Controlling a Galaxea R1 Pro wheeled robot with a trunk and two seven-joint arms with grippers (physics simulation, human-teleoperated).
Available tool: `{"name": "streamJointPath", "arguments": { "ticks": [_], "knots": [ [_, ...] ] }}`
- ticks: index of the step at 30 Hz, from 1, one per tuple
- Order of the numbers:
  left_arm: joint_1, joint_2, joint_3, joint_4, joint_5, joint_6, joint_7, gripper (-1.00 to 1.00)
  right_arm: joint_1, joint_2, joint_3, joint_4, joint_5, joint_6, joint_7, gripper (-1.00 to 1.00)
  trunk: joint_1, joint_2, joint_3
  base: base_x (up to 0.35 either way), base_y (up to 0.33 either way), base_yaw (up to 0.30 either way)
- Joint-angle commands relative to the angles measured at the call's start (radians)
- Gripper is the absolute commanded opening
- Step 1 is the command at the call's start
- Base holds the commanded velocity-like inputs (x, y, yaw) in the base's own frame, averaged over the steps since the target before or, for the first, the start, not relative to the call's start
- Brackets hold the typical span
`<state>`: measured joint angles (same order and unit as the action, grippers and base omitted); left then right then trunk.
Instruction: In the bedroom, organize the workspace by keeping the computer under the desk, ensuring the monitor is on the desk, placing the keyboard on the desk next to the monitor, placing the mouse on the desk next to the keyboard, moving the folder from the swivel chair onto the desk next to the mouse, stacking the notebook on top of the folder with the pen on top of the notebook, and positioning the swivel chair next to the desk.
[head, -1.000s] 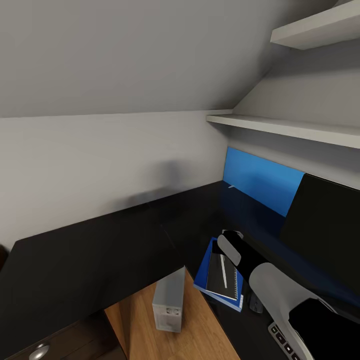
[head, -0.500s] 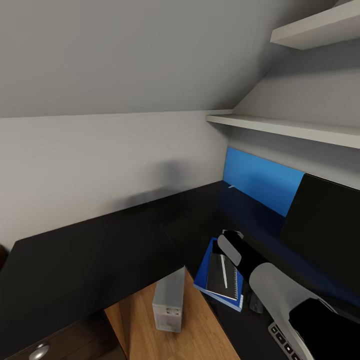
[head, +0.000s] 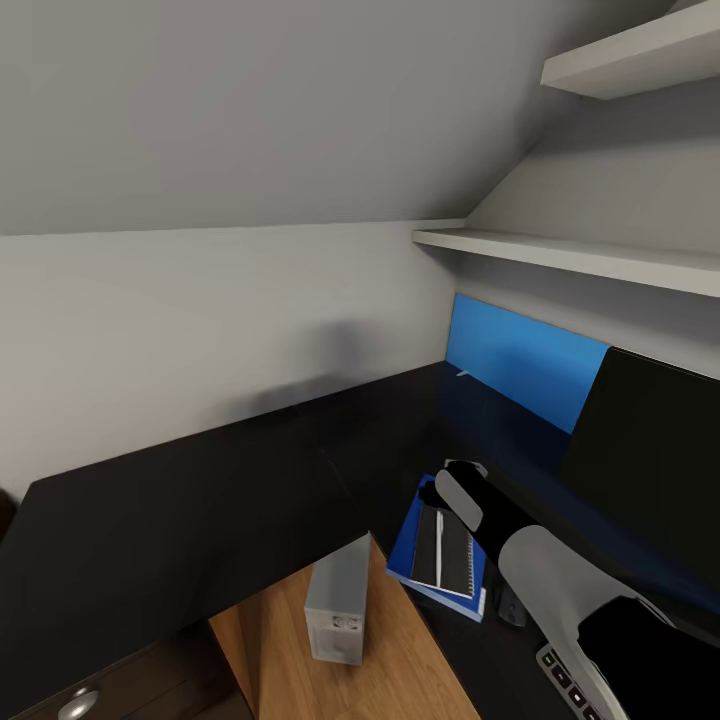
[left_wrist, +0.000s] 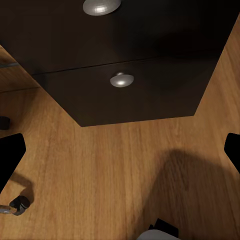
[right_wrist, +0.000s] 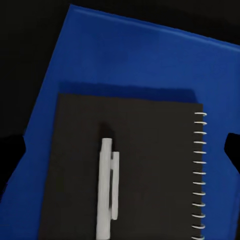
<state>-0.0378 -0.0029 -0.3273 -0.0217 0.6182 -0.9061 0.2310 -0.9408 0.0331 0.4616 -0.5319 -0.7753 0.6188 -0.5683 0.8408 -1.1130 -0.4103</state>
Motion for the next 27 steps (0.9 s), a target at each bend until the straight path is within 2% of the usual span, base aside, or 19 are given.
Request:
{"name": "streamJointPath", "arguments": {
  "ticks": [1,6,8,9,12,14,15,18,21,27],
  "knots": [
    [-0.001,0.0,-0.009,0.0,0.003,-0.002,0.007,1.0,-0.001,-0.001,0.006,-0.003,-0.011,0.001,-0.009,1.0,0.0,-0.001,-0.001,0.0,0.0,0.0],
    [-0.001,0.001,-0.008,0.0,0.003,-0.002,0.008,1.0,0.003,0.005,0.011,-0.057,-0.008,-0.005,-0.014,1.0,0.0,-0.001,0.0,0.0,0.0,0.028],
    [-0.001,0.001,-0.007,0.0,0.003,-0.002,0.008,1.0,0.026,0.006,0.02,-0.1,-0.002,-0.018,-0.017,1.0,0.0,-0.001,0.0,0.0,0.0,0.166],
    [-0.001,0.001,-0.008,0.0,0.003,-0.001,0.008,1.0,0.063,0.005,0.042,-0.166,0.014,-0.029,-0.018,1.0,0.0,-0.001,0.0,0.0,0.0,0.228],
    [-0.001,0.0,-0.009,0.0,0.003,-0.001,0.008,1.0,0.103,0.005,0.079,-0.251,0.04,-0.034,-0.02,1.0,0.0,-0.001,0.001,0.0,0.0,0.247],
    [-0.001,0.0,-0.01,0.0,0.003,-0.001,0.007,1.0,0.158,0.006,0.135,-0.357,0.083,-0.037,-0.036,1.0,0.0,-0.001,0.0,0.0,0.0,0.266],
    [-0.001,0.0,-0.01,0.0,0.003,0.0,0.006,1.0,0.199,0.012,0.178,-0.414,0.108,-0.039,-0.079,1.0,0.0,-0.001,0.0,0.0,0.0,0.268],
    [-0.001,-0.001,-0.012,0.0,0.002,0.007,0.004,1.0,0.218,0.027,0.201,-0.439,0.118,-0.04,-0.115,1.0,0.0,-0.001,-0.001,0.0,0.0,0.188],
    [-0.001,-0.001,-0.013,-0.001,-0.001,0.069,0.006,1.0,0.241,0.04,0.214,-0.454,0.124,-0.043,-0.135,1.0,0.0,-0.001,-0.001,0.0,0.0,0.061],
    [-0.001,0.0,-0.013,0.0,-0.001,0.087,0.007,1.0,0.25,0.043,0.217,-0.457,0.126,-0.044,-0.138,1.0,0.0,-0.001,-0.001,0.0,0.0,0.012]
  ]
}}
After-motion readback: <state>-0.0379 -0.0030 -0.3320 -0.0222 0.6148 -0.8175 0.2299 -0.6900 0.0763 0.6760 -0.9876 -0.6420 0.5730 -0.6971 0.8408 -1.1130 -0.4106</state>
